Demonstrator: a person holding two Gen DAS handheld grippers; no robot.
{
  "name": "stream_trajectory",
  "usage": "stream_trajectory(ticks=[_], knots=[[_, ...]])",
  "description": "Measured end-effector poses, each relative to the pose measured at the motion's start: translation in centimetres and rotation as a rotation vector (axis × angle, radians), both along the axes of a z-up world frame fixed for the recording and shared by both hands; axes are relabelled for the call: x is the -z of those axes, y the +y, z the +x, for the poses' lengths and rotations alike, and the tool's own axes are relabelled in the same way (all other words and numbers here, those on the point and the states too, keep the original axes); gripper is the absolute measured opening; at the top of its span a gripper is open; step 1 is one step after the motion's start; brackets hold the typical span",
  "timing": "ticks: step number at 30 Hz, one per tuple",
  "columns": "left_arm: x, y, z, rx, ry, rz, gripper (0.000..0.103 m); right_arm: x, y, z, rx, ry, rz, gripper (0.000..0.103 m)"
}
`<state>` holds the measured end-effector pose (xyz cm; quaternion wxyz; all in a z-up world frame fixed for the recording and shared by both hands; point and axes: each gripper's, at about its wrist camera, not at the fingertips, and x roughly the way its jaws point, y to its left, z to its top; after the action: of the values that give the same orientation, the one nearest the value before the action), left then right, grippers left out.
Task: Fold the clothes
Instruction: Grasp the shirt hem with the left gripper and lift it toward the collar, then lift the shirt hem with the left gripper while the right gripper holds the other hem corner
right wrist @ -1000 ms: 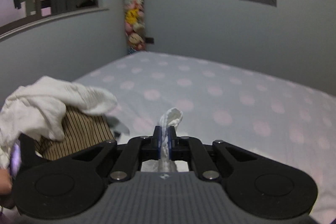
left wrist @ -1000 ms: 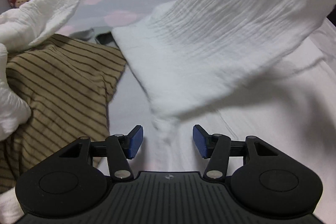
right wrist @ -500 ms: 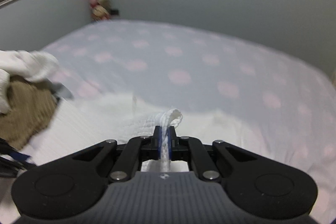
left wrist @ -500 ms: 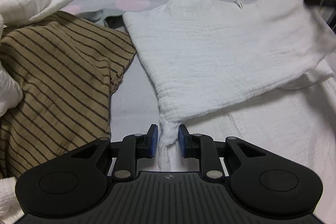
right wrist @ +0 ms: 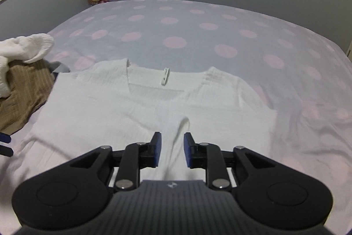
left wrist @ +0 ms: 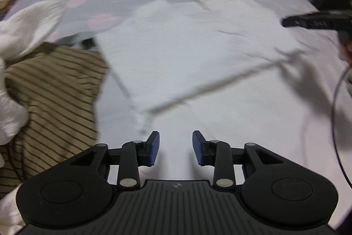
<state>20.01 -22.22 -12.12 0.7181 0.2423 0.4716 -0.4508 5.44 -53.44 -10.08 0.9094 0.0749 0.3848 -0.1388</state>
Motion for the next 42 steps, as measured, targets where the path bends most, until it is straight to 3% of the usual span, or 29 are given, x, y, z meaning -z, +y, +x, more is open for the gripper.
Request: stream_trajectory(ticks=[2,6,11,15,21,25,28,33,42], knots=[[-0.6,-0.1,-1.9,0.082,0.025,0.012,0.043,-0.6,0.3,-2.5,0.003,-0.004,0.015,0.028],[-0.7,-0.6,-6.0,0.255,0.05,0.058,0.044,-1.2,1.6,-7.8,-0.026,0.013,0.046,0.028],[0.8,-0.9,-10.1,0.431,0.043,0.176,0.047,-2.2,3.1,-14.6,-0.051,0.027,0.074,0.029],[3.2,-1.4,-12.2,0.492,0.044,0.284,0.047,-3.1,3.7,-20.1,-0.049,0.029,0.065,0.038],[6.8,-2.9,-13.8,0.505,0.044,0.408,0.046,-4.1,4.1,-26.0,-0.074,0.051,0.038,0.039],[8.2,-3.6,-15.6,0.531,-0.015,0.474,0.035,-5.0,4.8,-29.1,-0.136,0.071,-0.004,0.044],[7.5,-3.7,-16.8,0.537,-0.035,0.468,0.005,-5.9,5.6,-30.7,-0.23,0.086,-0.051,0.051],[4.5,-2.6,-18.0,0.494,-0.06,0.402,0.005,-6.8,7.6,-32.4,-0.465,0.166,-0.161,0.064],[-0.9,-0.2,-19.2,0.418,-0.122,0.295,0.004,-5.1,10.6,-32.6,-0.766,0.371,-0.396,0.063]])
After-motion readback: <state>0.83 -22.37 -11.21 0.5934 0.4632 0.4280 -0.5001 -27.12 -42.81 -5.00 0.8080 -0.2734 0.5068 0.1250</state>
